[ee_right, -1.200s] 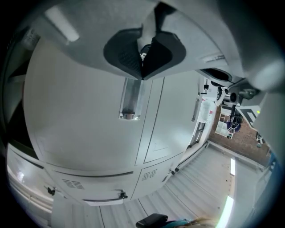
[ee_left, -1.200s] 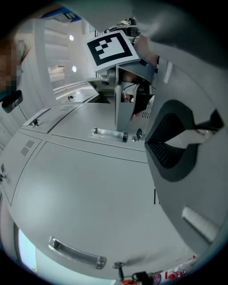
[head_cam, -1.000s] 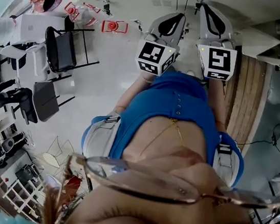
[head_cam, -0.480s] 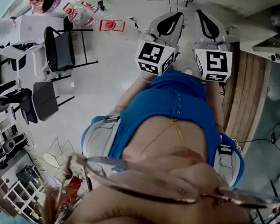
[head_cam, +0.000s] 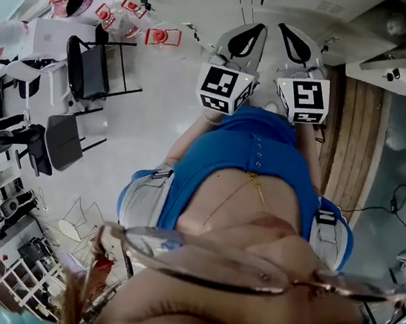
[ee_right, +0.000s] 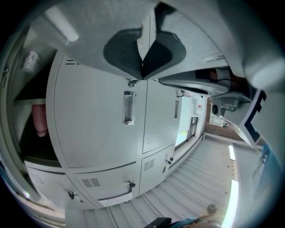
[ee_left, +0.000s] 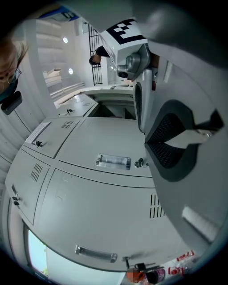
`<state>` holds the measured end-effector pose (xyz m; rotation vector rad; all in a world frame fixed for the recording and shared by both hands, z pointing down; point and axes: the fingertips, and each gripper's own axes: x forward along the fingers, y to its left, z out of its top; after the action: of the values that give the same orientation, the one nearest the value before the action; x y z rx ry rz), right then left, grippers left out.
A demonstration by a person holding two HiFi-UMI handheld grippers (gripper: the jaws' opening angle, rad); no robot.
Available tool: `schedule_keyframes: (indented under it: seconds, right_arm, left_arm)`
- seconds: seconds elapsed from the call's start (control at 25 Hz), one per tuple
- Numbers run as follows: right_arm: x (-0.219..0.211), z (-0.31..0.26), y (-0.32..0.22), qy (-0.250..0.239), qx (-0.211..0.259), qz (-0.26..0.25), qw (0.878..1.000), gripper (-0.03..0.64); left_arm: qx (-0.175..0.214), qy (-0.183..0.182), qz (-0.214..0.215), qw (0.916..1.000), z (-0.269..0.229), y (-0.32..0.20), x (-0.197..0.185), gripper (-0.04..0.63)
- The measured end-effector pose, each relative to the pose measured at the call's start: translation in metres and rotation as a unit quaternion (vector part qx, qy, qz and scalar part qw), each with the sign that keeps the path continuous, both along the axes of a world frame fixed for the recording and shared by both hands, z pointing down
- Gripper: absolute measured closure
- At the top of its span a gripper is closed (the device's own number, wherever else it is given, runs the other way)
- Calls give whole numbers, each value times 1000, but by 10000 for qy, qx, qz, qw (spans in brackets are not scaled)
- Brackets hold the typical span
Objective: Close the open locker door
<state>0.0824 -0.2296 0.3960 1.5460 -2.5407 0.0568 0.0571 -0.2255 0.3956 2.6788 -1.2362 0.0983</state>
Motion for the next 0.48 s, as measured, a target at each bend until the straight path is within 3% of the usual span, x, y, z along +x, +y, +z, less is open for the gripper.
schedule_keyframes:
  seconds: [0.48]
  right_arm:
    - [0, 1, 32, 68, 17, -315, 9995, 614]
  left_arm:
    - [46, -6, -228, 9997, -2, 29, 9, 597]
